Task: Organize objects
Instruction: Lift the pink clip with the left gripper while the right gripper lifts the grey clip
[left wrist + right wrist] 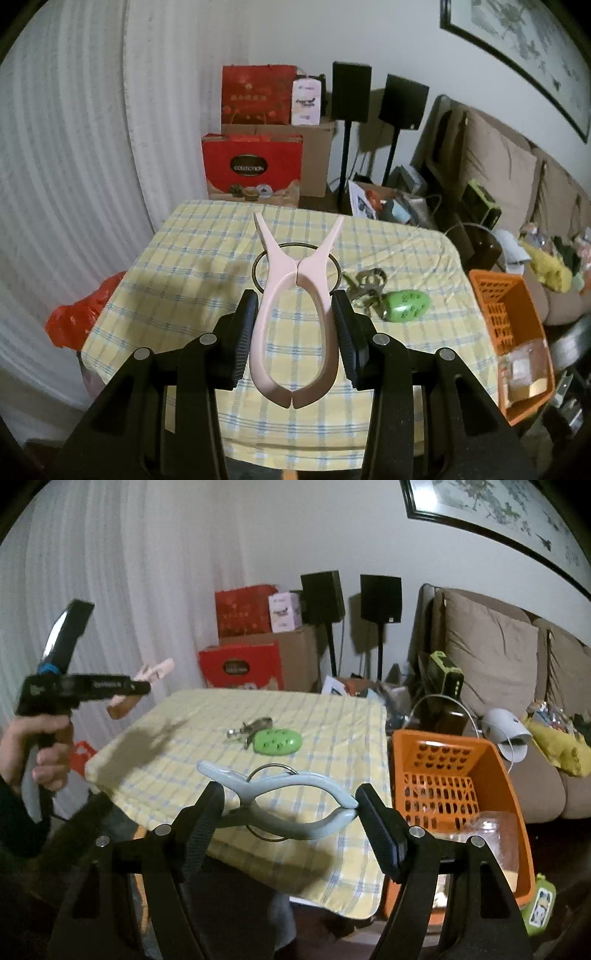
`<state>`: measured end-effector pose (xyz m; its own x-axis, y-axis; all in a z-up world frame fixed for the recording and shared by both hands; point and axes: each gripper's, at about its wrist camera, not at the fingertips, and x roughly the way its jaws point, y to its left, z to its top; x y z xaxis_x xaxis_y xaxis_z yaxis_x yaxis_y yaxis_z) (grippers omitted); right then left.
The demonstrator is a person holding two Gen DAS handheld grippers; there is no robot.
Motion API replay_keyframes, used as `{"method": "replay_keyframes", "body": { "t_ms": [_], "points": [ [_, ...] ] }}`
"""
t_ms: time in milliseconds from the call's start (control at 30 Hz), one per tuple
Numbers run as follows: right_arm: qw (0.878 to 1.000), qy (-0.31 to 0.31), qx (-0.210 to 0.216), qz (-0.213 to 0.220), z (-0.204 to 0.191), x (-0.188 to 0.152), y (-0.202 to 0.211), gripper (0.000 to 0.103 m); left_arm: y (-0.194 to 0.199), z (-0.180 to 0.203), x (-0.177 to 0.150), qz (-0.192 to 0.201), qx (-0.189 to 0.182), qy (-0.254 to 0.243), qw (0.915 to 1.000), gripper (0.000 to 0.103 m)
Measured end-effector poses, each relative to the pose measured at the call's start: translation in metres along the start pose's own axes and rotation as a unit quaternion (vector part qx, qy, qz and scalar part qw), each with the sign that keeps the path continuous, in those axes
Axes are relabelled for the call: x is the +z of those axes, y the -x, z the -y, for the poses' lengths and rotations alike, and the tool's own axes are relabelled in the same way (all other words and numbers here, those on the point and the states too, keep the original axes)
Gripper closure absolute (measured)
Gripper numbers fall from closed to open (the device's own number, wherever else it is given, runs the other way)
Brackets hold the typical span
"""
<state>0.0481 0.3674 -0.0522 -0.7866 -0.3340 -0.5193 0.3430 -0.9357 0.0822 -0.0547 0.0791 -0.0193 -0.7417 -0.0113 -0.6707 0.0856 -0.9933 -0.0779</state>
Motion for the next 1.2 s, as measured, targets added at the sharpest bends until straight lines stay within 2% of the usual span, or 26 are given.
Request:
{"method": "replay_keyframes", "body": {
  "t_ms": [100, 200, 467, 567, 933, 1200],
  "points": [
    [1.000, 0.001, -0.009, 0.013, 0.010, 0.008, 0.008, 0.028, 0.003, 0.006, 0.003, 0.003, -0.005, -0.004, 1.0000, 0.065],
    [0.999, 0.002, -0.039, 0.029, 0.026, 0.016, 0.020, 0.028, 0.009, 0.009, 0.004, 0.011, -0.012, -0.011, 0.9998, 0.065],
    [0.996, -0.034, -0.062, 0.062, 0.061, 0.031, 0.048, 0.028, 0.026, 0.016, 0.008, 0.030, -0.016, -0.015, 0.9993, 0.065],
    [0.996, -0.037, -0.060, 0.063, 0.064, 0.032, 0.050, 0.028, 0.027, 0.015, 0.007, 0.026, -0.032, -0.012, 0.9991, 0.065],
    [0.996, -0.034, -0.064, 0.056, 0.063, 0.032, 0.047, 0.028, 0.024, 0.014, 0.006, 0.027, -0.029, -0.011, 0.9991, 0.065],
    [0.996, -0.038, -0.066, 0.054, 0.067, 0.031, 0.044, 0.028, 0.030, 0.022, 0.003, 0.032, -0.046, -0.022, 0.9982, 0.065]
  ]
}}
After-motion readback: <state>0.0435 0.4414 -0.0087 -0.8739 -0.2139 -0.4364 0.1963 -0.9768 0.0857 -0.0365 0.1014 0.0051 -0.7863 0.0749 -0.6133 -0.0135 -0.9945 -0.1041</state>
